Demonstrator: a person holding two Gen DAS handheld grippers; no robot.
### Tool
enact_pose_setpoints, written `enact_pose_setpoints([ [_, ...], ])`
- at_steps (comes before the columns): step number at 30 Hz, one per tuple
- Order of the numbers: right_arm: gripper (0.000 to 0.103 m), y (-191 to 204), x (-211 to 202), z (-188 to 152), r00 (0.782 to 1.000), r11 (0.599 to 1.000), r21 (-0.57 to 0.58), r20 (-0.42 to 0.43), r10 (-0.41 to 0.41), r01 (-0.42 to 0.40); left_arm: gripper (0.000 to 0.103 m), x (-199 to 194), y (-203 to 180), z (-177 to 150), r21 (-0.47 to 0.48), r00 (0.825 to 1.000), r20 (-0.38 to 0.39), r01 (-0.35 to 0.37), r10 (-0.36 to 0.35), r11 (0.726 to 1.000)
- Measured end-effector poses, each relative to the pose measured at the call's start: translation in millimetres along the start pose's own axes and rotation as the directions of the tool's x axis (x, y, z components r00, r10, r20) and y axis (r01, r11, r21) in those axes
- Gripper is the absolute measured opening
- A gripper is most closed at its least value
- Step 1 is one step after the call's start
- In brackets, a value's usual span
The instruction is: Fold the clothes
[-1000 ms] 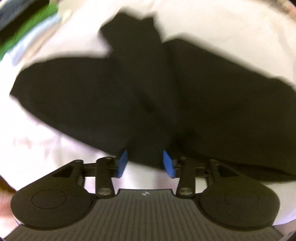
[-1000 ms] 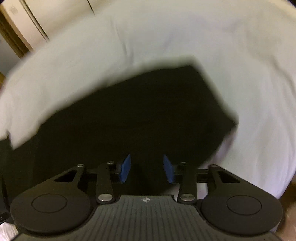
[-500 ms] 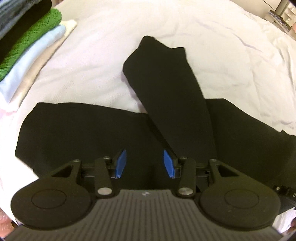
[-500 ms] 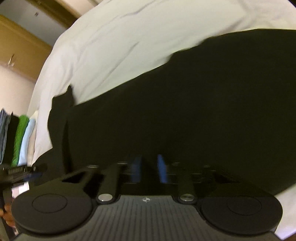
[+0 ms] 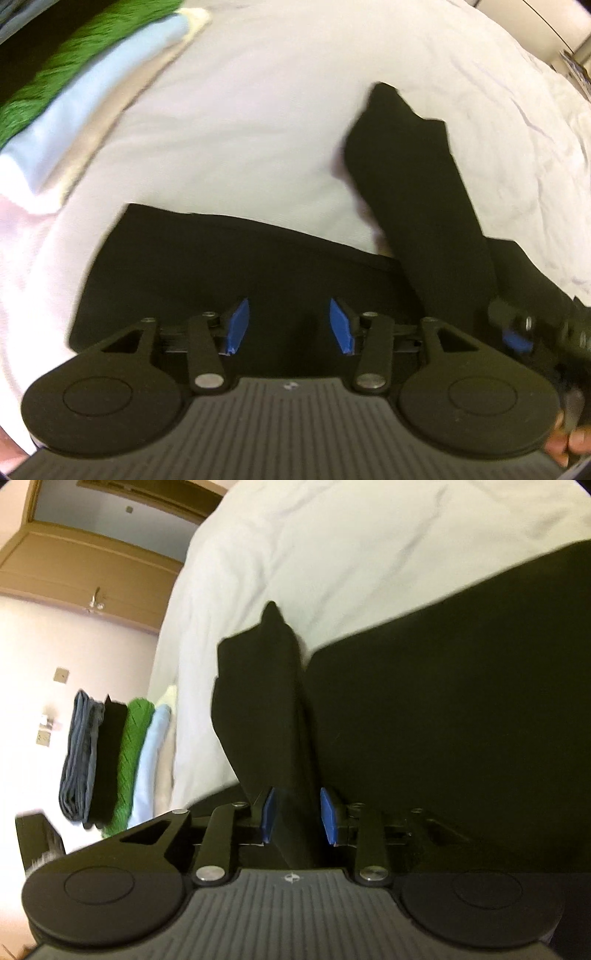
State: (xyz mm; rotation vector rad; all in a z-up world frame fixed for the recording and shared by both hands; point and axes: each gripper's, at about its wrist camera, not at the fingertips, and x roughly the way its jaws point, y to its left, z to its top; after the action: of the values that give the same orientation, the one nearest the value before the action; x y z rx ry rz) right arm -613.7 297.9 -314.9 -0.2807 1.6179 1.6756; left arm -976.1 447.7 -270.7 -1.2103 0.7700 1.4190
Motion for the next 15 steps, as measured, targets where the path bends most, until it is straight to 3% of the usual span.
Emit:
enact_pose_setpoints([
  [4, 0.032, 15, 32, 21, 0.998, 0.999, -0.025, 0.054, -0.019, 0.021, 0.044, -8, 31, 0, -0.057, 1.0, 0.004, 0.011, -0.011, 0.998],
  [6, 0.021, 42, 40, 20, 0.995, 0.984, -0.174, 0.096, -0.031, 0.048, 0.044, -12, 45, -1, -0.082, 1.0, 0.009, 0.021, -0.021, 0.996],
  [8, 0.019, 71, 47, 6, 0.995, 0.934, -0.352, 0.091, -0.03, 0.06, 0.044, -17, 57, 0, -0.105, 0.999, 0.017, 0.032, -0.031, 0.994],
  [10, 0.019, 100, 54, -16, 0.998, 0.855, -0.517, 0.056, -0.018, 0.044, 0.044, -22, 68, 2, -0.117, 0.999, 0.029, 0.017, -0.014, 0.993],
  [12, 0.019, 129, 68, -44, 0.999, 0.736, -0.676, -0.002, -0.047, 0.033, 0.044, -26, 77, 5, -0.123, 0.999, 0.044, -0.007, 0.013, 0.992],
  [13, 0.028, 142, 77, -61, 0.996, 0.66, -0.751, -0.038, -0.083, 0.026, 0.044, -29, 82, 6, -0.131, 0.999, 0.049, -0.005, 0.011, 0.991],
  [14, 0.045, 148, 80, -79, 0.989, 0.585, -0.811, -0.068, -0.129, 0.02, 0.044, -32, 87, 7, -0.14, 0.999, 0.053, -0.002, 0.009, 0.99],
  [15, 0.052, 153, 83, -96, 0.985, 0.515, -0.857, -0.081, -0.156, 0.011, 0.044, -34, 90, 7, -0.14, 0.999, 0.054, 0.001, 0.006, 0.99],
])
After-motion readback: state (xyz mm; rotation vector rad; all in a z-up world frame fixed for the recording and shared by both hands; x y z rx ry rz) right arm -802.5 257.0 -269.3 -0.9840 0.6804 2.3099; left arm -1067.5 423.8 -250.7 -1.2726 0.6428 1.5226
